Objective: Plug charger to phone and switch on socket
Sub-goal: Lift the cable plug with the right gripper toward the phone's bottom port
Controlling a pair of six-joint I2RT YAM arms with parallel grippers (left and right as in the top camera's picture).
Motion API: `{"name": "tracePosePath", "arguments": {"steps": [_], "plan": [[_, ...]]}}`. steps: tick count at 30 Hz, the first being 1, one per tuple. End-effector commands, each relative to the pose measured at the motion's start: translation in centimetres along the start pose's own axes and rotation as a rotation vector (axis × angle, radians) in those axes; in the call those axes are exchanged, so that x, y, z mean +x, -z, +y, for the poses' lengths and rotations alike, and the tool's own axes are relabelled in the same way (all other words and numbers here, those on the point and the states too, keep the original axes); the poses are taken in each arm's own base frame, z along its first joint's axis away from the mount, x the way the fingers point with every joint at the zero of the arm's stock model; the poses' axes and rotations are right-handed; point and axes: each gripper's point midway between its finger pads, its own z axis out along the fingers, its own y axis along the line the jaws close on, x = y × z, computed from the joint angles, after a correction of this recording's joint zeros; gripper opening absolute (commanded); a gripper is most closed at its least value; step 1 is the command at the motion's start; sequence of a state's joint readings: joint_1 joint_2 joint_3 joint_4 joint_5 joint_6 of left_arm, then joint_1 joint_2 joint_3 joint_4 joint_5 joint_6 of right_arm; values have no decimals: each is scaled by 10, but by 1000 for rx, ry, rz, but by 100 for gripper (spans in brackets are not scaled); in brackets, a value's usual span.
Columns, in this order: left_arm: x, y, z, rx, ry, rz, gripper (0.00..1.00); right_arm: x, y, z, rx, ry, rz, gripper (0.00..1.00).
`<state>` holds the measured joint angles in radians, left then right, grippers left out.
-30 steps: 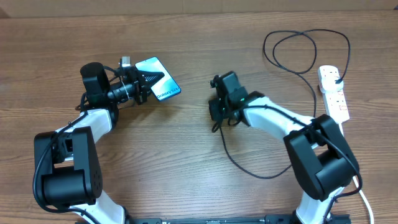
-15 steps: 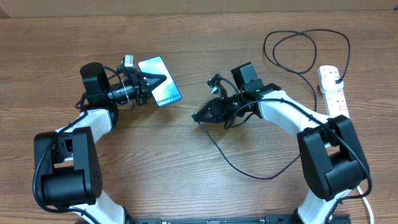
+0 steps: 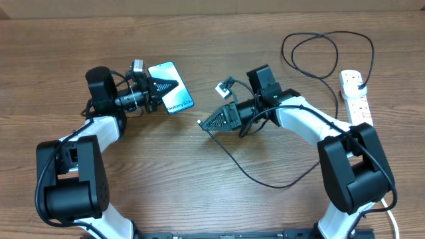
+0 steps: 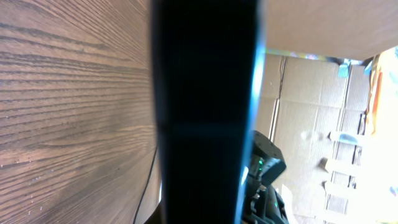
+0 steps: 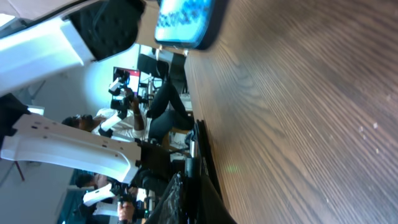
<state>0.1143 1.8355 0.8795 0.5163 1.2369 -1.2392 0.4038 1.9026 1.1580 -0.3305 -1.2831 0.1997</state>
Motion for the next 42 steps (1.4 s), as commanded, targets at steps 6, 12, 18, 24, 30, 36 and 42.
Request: {"name": "tracePosePath", "arguments": {"steps": [6, 12, 18, 24, 30, 36, 42], "plan": [[-9, 3, -14, 14, -34, -27, 5, -13, -18, 38, -62, 16, 12, 4], [-9, 3, -17, 23, -71, -23, 5, -20, -24, 40, -47, 11, -5, 4], [-8, 2, -18, 26, -78, -17, 4, -32, -23, 40, -32, 3, -47, 4], [-7, -3, -21, 28, -98, -18, 5, -44, -22, 30, 26, -31, -105, 4], [-9, -4, -22, 28, -96, -31, 4, -52, -23, 33, 7, -39, -127, 4], [-9, -4, -22, 29, -84, -31, 5, -54, -25, 27, 3, -69, -130, 4], [-9, -4, -22, 30, -64, -31, 4, -50, -29, 14, -3, -125, -108, 4]]}}
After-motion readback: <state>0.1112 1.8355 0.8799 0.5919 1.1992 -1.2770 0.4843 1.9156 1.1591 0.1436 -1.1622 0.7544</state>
